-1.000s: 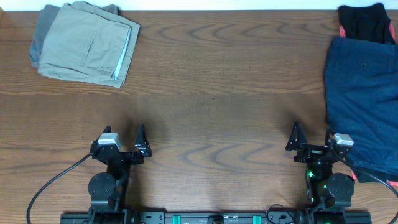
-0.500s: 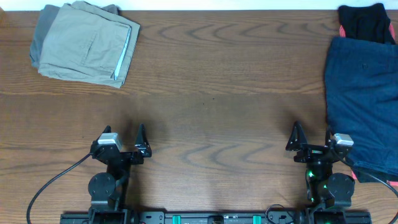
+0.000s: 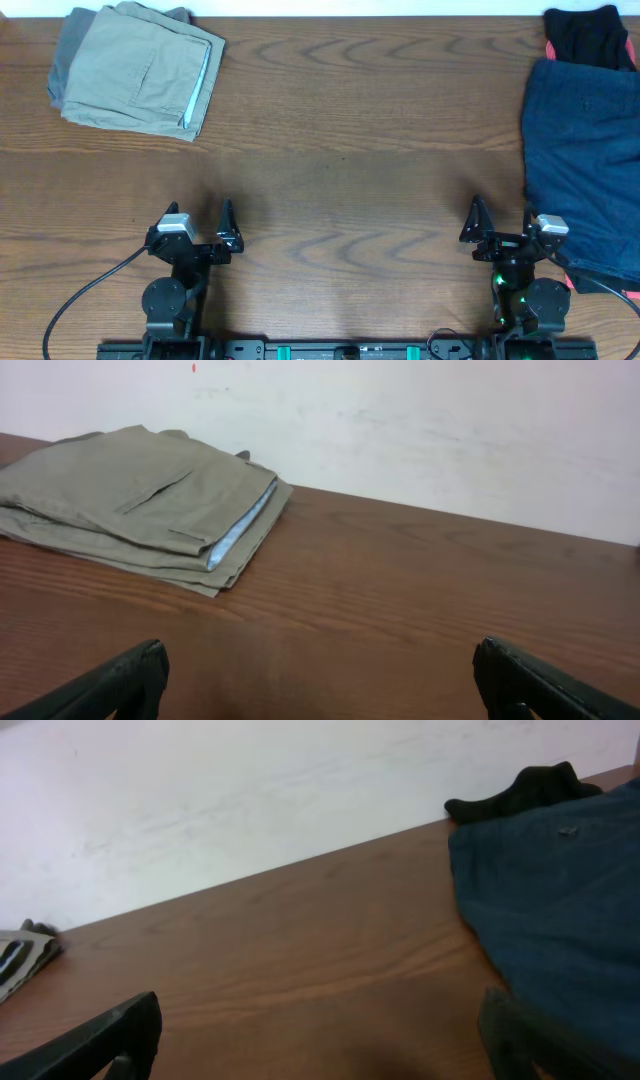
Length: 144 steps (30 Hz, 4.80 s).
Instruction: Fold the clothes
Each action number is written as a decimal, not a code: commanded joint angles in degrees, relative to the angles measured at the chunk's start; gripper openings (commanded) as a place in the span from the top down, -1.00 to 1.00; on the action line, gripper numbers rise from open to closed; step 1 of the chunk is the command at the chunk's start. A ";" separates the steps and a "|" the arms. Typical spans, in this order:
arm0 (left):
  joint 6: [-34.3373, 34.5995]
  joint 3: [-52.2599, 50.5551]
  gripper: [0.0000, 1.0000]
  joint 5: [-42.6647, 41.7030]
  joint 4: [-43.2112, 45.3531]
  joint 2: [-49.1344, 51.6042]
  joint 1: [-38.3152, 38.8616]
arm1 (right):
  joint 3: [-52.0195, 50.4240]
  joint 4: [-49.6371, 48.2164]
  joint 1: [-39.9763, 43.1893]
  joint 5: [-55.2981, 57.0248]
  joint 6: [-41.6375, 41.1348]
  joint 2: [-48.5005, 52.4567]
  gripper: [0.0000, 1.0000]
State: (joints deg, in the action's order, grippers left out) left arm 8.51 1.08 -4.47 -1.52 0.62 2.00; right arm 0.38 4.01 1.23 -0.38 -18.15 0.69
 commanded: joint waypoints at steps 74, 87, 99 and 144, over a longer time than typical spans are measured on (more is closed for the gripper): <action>-0.98 -0.85 -0.96 -0.66 -2.08 -0.39 0.24 | 111.58 47.21 5.22 32.61 24.28 120.13 -0.98; -0.98 -0.85 -0.96 -0.66 -2.05 -0.39 0.24 | 115.45 36.98 8.98 32.94 26.58 137.83 -0.98; -1.01 -0.85 -0.96 -0.66 -2.05 -0.39 0.24 | 115.45 34.07 9.05 37.22 23.89 144.39 -0.25; -0.98 -0.85 -0.96 -0.66 -2.08 -0.39 0.24 | 127.19 58.23 -0.26 38.66 -4.83 105.48 0.98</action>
State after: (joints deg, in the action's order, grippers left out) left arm 8.51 1.10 -4.47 -1.56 0.62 2.00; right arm 125.99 62.54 5.82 39.40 -22.44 110.17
